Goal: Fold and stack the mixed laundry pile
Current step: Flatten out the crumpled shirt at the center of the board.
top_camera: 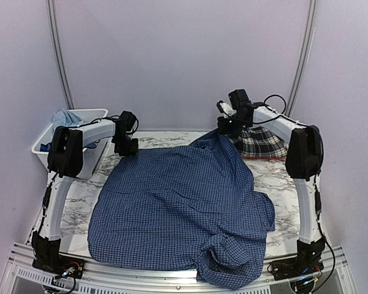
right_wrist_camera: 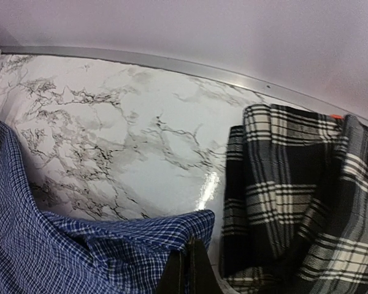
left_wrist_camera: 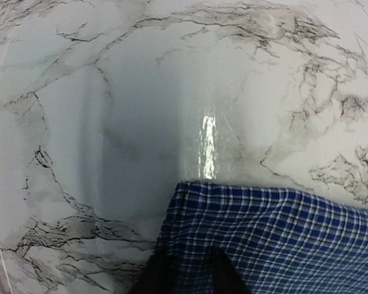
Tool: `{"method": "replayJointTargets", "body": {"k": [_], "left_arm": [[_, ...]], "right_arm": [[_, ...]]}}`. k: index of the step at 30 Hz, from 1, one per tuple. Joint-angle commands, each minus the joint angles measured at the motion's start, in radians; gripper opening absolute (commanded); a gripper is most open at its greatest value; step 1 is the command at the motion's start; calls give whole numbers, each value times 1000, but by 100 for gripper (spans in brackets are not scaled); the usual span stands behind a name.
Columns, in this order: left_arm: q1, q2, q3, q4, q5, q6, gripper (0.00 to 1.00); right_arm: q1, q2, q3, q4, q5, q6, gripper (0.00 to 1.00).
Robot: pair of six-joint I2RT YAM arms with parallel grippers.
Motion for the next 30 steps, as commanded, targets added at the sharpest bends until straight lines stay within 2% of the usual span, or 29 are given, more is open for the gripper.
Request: {"method": "replayJointTargets", "body": {"k": [1,3,5,13,17,20,24,25,27,28,30], "left_arm": [[16,-48,-131,-47,-22,-9,13],[25,-88,-184,-44,-44,-12,0],[30,-135,-228,-43,-73,-13,0],[50,-284,-363,-39,-213,-61,0],[50,-293,-353,14,-108,-34,0],[47,-291,-354,61,-30,-8,0],[45,-305,-366,85,8,9,0],[45,-310,-369,88,4,10,11],[45,-323,-375,104,-19,4,49],[46,-326,-372,114,-31,2,60],[46,-313,-345,123,-32,7,66]], "right_arm": [[-93,-100,-113,88,-108,94,0],[-124,-135,-185,138,-147,124,0],[-141,-149,-230,168,-186,143,0],[-163,-157,-241,166,-160,153,0],[-172,-133,-162,201,-202,158,0],[-173,-56,-37,161,-240,149,0],[-172,15,67,100,-291,133,0],[-172,17,68,96,-297,129,0],[-170,11,45,99,-310,126,0],[-168,5,27,102,-313,123,0],[-163,-6,-9,112,-315,115,0]]}}
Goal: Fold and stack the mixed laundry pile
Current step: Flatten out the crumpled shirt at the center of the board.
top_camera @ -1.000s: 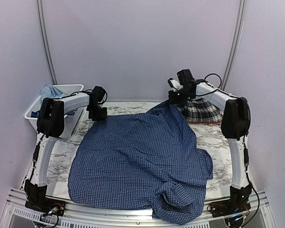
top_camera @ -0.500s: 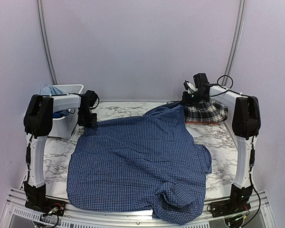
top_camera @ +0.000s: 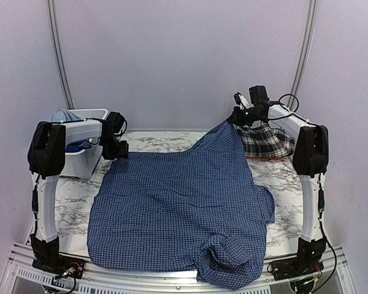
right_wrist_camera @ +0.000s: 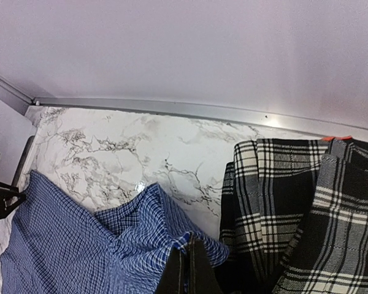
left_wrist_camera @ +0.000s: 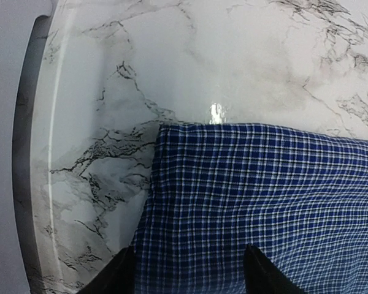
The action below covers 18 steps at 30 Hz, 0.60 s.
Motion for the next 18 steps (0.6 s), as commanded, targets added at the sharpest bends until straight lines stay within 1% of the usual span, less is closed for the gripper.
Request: {"method": "replayJointTargets", "body": {"k": [1,8,11,13,18], "left_arm": [[11,-32,45,49,-12,6,68],[11,95,189,43,2,-5,69],[12,145,241,35,4,-3,73],[10,176,273,18,-1,2,74],[10,202,277,-5,-25,11,74]], "right_arm": [[5,-7,-45,-2,-31,-23,0],[18,-18,-64,-1,-21,-32,0],[19,-17,-55,-4,-19,-32,0],[19,-17,-51,-3,-12,-33,0],[19,-10,-31,-13,12,-37,0]]}}
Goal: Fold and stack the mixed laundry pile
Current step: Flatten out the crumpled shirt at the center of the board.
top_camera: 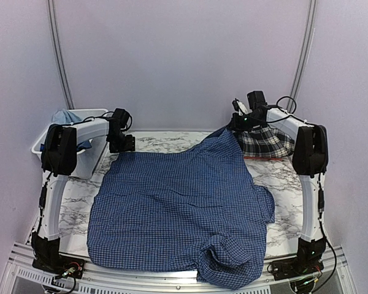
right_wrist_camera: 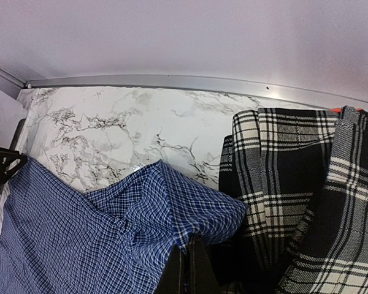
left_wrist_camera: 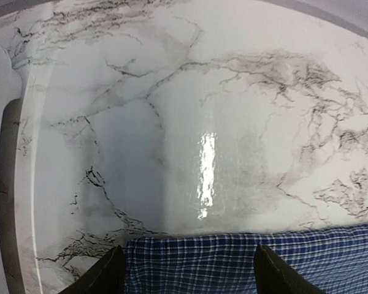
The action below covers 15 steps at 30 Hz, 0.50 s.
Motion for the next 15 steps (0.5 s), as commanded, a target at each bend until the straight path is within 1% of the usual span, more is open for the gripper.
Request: {"method": "replayJointTargets", "body": {"k": [1,2,3,7,9,11,15], "left_arm": [[6,26,7,-45,-31,10,73],[7,29,3,-47,-36,12,70],[6,30,-1,-51,-36,15,65],[7,33,8,-54,-28,23,26],[7,37,33,-54,-49,19,12],[8,50,77,-54,-68,14,0],[8,66,164,-51,-126,6,0]], "right_arm": [[7,-9,49,-6,25,-14,0],[6,-9,51,-5,30,-14,0],[6,-7,58,-4,34,-14,0],[2,17,109,3,54,-10,0],[0,46,157,0,62,-6,0],[-5,76,201,8,73,5,0],[-6,123,278,54,83,30,0]]}}
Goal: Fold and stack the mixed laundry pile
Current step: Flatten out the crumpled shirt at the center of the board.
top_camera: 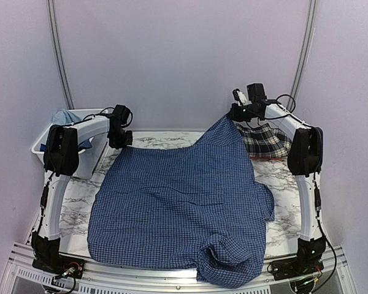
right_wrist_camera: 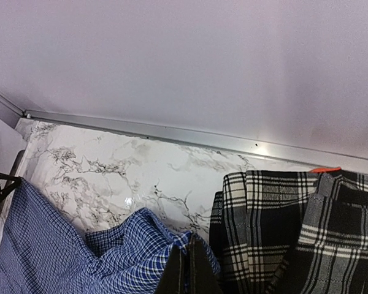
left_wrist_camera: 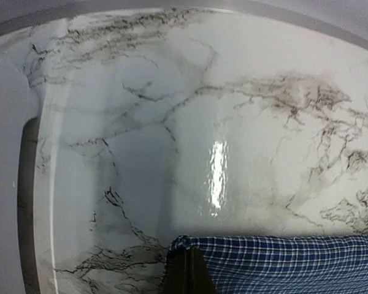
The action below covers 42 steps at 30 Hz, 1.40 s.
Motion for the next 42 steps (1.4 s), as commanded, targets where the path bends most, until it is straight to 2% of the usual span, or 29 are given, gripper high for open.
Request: {"method": "replayJointTargets", "body": {"k": [1,6,7,8,10,11,13,16,20,25,28,31,36,42], "left_arm": [[5,19,102,2,-103,-11,0],[18,4,140,49,-182,-28,0],[21,12,159,47,-194,-30,0],[23,13,173,45,-199,-33,2],[25,-10,178,46,-179,-34,44],[22,-31,173,48,-160,-27,59],[11,-80,153,54,-129,-3,73],[-15,-166,96,58,-75,30,85],[-67,-323,-102,60,-3,23,87],[-175,-517,-455,65,28,9,87],[-219,-617,-674,93,70,-46,87],[-240,-702,-884,133,101,-109,87],[-243,-755,-1093,135,44,-174,86],[-229,-722,-1139,105,-79,-192,85]], "right_arm": [[-7,58,92,71,33,30,0],[-16,89,131,143,79,41,0],[-19,98,151,149,86,44,6],[-20,105,177,149,91,47,17],[-24,101,218,146,89,58,42],[-24,88,224,142,83,58,51],[-24,39,199,126,69,55,62],[-21,-69,90,77,28,58,65],[19,-282,-211,48,-11,45,63],[76,-568,-666,105,-84,92,57],[128,-668,-900,154,-92,111,56],[155,-711,-1077,195,-101,135,55],[157,-704,-1279,256,-108,147,53],[84,-609,-1340,256,-104,138,49]]}}
